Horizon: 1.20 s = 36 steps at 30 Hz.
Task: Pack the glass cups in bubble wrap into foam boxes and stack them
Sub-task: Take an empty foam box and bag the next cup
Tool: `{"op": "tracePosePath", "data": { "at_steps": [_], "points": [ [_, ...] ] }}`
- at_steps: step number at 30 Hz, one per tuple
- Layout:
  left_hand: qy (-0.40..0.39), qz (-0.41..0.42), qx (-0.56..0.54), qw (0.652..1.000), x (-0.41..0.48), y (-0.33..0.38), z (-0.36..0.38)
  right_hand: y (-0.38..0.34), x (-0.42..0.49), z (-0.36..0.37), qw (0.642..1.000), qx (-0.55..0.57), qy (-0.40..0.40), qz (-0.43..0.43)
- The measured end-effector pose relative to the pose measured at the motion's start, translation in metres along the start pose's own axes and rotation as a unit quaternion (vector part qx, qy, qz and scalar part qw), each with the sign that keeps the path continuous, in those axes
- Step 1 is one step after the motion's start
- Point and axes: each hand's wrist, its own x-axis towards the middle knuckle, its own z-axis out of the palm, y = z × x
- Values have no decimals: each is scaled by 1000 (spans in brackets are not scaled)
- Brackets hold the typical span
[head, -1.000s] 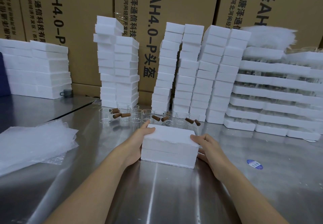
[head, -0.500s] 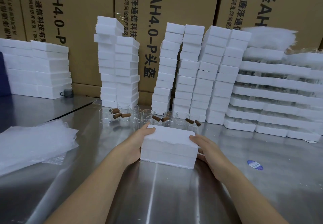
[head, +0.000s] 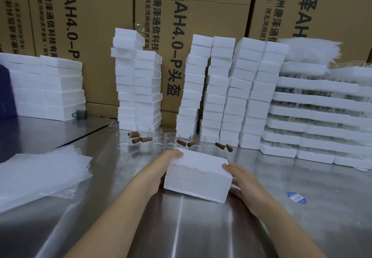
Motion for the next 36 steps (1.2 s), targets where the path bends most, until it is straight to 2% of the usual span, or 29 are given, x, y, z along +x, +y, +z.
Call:
{"op": "tracePosePath", "data": {
  "at_steps": [4, 8, 11, 15, 21, 24, 26, 28, 31, 33, 36],
  "points": [
    [-21, 8, 0, 1000, -8, 6, 1, 1, 1, -5, 1000, 13, -1, 2],
    [34, 67, -27, 997, -12, 13, 3, -4, 1, -5, 1000, 24, -7, 4],
    [56, 84, -35, 994, -20, 20, 1, -8, -2, 2, 997, 23, -68, 20],
    [38, 86, -6, 996, -30, 27, 0, -7, -7, 8, 987, 24, -146, 65],
    [37, 56, 22, 997, -29, 21, 3, -8, -10, 12, 965, 63, -234, 102],
    [91, 76, -10, 993, -21, 15, 13, -7, -11, 21, 973, 65, -200, 95],
    [136, 104, -48, 984, -14, 10, 21, -9, -10, 34, 983, 83, -154, 58],
    [145, 111, -58, 981, -13, 5, 30, -11, -4, 50, 990, 99, -99, 12],
    [71, 63, -99, 991, -12, -6, 52, -6, 3, 63, 988, 147, -36, -32],
    [22, 35, -125, 991, -17, -10, 62, 2, 0, 59, 982, 183, -37, -30],
    [-1, 17, -126, 992, -21, -11, 66, 7, -2, 52, 979, 193, -51, -36]
  ]
}}
